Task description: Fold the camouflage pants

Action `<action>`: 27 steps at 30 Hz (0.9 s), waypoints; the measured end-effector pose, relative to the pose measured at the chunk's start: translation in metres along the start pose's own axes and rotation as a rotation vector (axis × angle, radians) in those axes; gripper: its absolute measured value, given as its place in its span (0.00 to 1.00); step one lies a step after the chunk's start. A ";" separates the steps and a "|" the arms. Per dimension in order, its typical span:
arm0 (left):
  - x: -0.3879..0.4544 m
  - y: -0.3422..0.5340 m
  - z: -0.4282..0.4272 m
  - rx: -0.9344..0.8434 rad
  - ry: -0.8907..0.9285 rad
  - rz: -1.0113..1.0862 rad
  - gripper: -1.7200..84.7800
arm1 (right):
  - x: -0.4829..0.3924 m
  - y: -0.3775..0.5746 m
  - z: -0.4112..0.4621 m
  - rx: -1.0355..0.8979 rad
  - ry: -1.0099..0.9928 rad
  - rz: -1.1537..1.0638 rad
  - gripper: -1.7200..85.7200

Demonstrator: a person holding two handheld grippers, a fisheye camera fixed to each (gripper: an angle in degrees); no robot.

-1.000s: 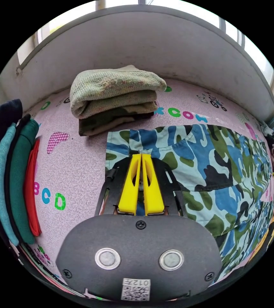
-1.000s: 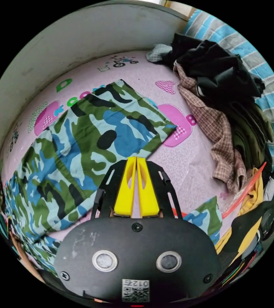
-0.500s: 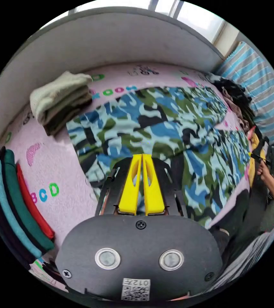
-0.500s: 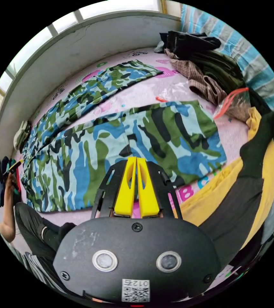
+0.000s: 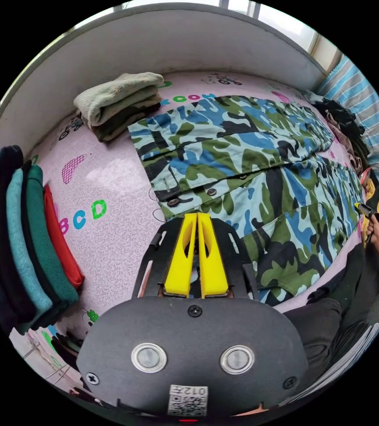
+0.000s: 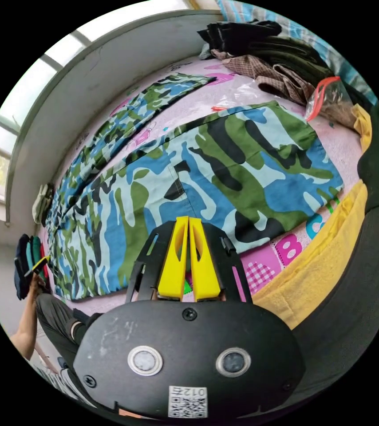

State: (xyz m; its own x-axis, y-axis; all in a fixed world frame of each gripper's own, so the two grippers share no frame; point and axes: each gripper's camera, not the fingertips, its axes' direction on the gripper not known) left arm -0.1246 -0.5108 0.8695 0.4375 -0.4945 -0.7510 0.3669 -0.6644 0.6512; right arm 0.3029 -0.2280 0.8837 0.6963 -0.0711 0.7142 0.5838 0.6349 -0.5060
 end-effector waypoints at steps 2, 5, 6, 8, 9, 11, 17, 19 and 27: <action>-0.002 0.002 -0.004 -0.013 -0.006 -0.006 0.02 | 0.000 0.002 0.001 -0.001 0.012 0.012 0.01; -0.005 0.005 -0.015 0.009 -0.001 -0.028 0.02 | -0.022 0.017 -0.005 0.072 0.103 -0.046 0.01; -0.006 0.005 -0.018 0.016 0.006 -0.029 0.02 | -0.037 0.025 -0.007 0.096 0.077 -0.101 0.01; -0.004 0.002 -0.018 0.007 0.015 -0.023 0.02 | -0.066 0.035 -0.005 0.097 0.038 -0.194 0.01; -0.001 -0.002 -0.017 -0.006 0.019 -0.007 0.02 | -0.089 0.043 -0.002 0.090 0.012 -0.255 0.01; 0.007 -0.007 -0.013 -0.028 0.008 0.023 0.02 | -0.129 0.055 0.005 0.066 -0.035 -0.375 0.01; 0.021 -0.019 -0.001 -0.087 -0.019 0.065 0.02 | -0.253 0.097 0.069 -0.146 0.028 -0.776 0.01; 0.020 -0.019 -0.004 -0.081 0.000 0.049 0.02 | -0.279 0.108 0.094 -0.216 0.102 -0.862 0.01; 0.027 -0.017 -0.020 -0.075 -0.056 0.019 0.02 | -0.318 0.126 0.105 -0.253 0.157 -0.954 0.01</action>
State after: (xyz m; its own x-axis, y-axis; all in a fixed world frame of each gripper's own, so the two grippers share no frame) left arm -0.1021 -0.5016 0.8403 0.3987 -0.5385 -0.7423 0.4205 -0.6120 0.6698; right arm 0.1113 -0.0452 0.6440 -0.0734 -0.5781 0.8127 0.9865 0.0777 0.1444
